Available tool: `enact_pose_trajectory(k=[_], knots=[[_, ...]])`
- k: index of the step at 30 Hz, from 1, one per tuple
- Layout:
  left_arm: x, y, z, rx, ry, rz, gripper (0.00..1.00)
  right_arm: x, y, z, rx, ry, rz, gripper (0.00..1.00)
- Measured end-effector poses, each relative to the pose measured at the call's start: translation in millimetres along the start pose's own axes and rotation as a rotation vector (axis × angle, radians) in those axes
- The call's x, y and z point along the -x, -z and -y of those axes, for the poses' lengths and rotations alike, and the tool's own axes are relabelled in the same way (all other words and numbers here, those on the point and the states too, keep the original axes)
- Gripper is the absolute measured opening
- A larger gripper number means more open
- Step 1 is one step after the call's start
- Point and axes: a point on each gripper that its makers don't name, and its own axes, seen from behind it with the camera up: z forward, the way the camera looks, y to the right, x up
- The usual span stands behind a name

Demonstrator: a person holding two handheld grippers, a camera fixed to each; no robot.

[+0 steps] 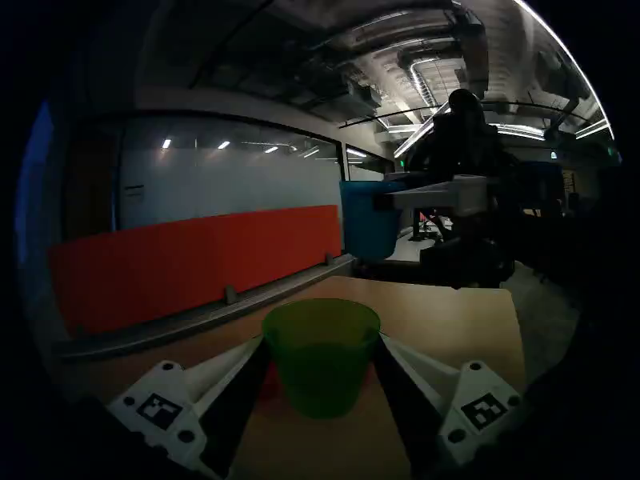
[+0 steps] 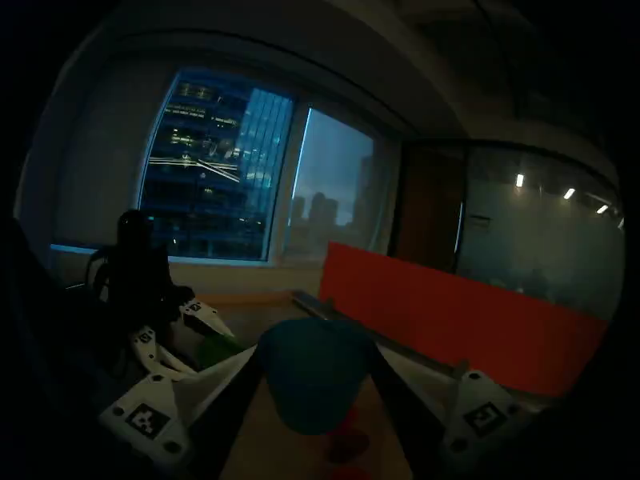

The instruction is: Pour water

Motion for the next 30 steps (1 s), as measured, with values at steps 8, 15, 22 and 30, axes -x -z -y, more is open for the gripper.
enact_pose_trajectory(k=[8,15,22,30], knots=[[0,10.4,8.0,-0.030,0.004,0.009,0.84,4,6.9,2,-0.011,-0.043,-0.011,0.92],[0,11.2,9.8,-0.035,0.013,0.012,0.84,11,8.1,6,-0.020,-0.040,0.005,0.92],[6,10.7,11.8,-0.034,0.011,0.028,0.84,24,8.2,10,-0.039,-0.060,0.038,0.93],[16,8.7,15.1,-0.034,0.008,0.056,0.84,37,7.2,16,-0.076,-0.078,0.072,0.93]])
